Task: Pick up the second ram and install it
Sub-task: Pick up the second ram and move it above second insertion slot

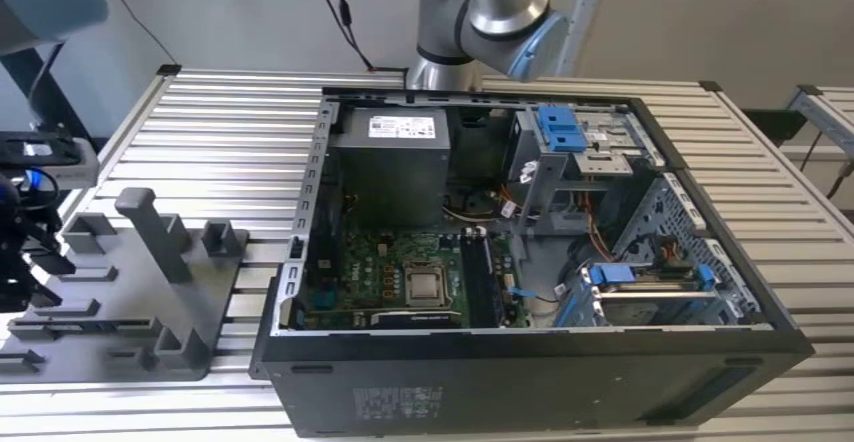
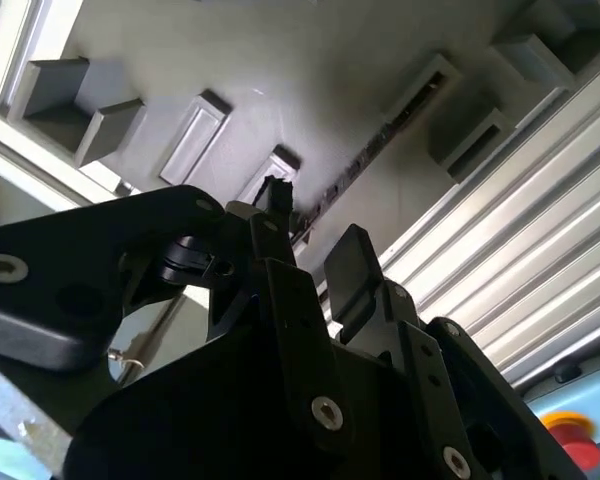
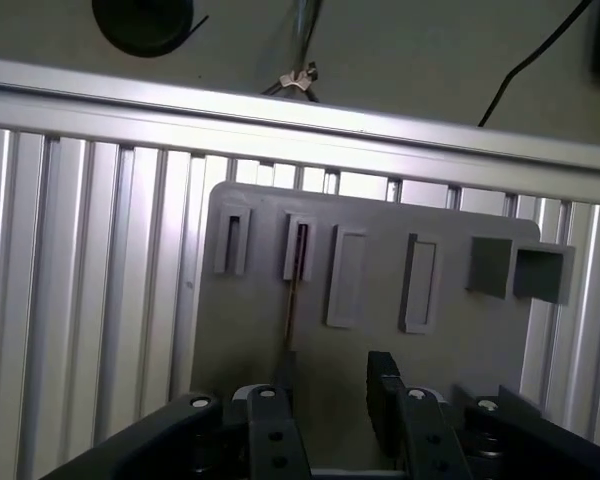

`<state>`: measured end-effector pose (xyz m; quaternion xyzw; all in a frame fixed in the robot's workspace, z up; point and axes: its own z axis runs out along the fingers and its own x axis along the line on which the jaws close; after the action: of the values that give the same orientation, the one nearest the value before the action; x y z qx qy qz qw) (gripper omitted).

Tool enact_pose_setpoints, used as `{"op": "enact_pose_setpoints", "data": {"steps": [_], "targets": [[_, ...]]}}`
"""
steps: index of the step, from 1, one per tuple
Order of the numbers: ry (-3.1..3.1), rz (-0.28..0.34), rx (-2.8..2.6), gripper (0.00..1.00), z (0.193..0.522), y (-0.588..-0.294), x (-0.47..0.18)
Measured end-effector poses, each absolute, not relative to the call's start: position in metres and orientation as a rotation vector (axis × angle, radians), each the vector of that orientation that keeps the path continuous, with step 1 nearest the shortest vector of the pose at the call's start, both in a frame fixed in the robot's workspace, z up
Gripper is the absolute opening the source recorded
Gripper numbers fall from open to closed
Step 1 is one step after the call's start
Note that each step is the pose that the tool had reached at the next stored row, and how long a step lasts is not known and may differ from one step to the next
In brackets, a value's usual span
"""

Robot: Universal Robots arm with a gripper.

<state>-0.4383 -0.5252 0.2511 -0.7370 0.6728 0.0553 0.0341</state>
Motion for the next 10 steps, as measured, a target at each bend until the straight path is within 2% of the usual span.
{"op": "enact_pose_setpoints", "data": {"steps": [10], "targets": [[2.068, 0.17, -2.267, 0.42, 0.234, -0.526, -0.438]]}}
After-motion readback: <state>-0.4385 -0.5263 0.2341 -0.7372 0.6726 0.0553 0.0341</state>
